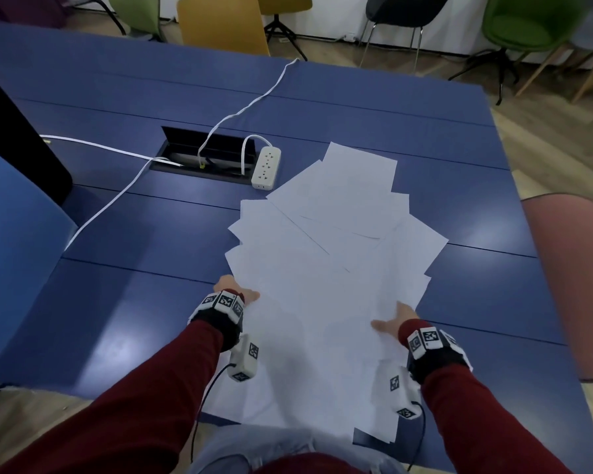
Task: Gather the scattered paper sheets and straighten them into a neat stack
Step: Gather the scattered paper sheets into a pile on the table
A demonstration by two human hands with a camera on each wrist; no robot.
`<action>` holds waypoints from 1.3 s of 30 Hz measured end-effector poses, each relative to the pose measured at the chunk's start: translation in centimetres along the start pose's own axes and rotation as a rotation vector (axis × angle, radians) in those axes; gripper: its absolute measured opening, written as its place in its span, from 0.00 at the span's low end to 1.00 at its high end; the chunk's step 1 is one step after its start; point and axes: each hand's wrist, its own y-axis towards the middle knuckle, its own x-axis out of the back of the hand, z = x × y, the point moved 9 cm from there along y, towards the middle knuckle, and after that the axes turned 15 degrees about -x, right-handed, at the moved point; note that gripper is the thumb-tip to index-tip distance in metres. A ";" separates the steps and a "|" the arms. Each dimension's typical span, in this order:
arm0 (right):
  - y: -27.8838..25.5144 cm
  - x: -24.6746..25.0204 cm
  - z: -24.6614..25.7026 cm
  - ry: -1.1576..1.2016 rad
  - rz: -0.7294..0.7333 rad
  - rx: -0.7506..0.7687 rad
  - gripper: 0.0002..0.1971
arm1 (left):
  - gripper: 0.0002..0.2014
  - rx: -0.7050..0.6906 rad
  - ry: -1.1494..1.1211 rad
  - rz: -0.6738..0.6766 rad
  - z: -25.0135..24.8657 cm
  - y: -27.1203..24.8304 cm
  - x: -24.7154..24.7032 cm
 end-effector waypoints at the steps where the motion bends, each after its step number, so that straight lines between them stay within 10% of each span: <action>1: -0.6 -1.5 1.0 -0.037 0.064 0.045 0.36 | 0.26 -0.006 -0.041 0.028 0.0 0.2 -0.2; 5: -1.2 -3.3 3.6 -0.012 0.102 0.099 0.27 | 0.27 -0.015 -0.243 0.069 0.4 0.8 -1.1; 8: -0.4 1.6 3.3 0.292 -0.215 -0.035 0.15 | 0.27 0.007 -0.342 0.046 0.9 1.0 -1.3; 11: -0.3 5.5 1.3 0.388 -0.432 -0.220 0.26 | 0.21 0.000 -0.393 0.016 1.3 1.7 -1.2; 17: 0.1 4.3 -0.3 0.295 -0.380 -0.328 0.40 | 0.13 -0.011 -0.440 0.025 1.9 2.5 -1.2; 29: -2.3 -3.3 6.2 -0.012 0.017 0.176 0.22 | 0.15 -0.006 -0.495 0.122 3.0 3.6 -1.2; 34: -0.8 4.5 3.7 0.393 -0.324 -0.062 0.23 | 0.08 -0.021 -0.494 0.146 3.1 3.6 -1.1; 39: 0.6 5.5 3.2 0.517 -0.274 -0.279 0.36 | 0.16 -0.059 -0.384 0.139 3.0 3.8 -1.0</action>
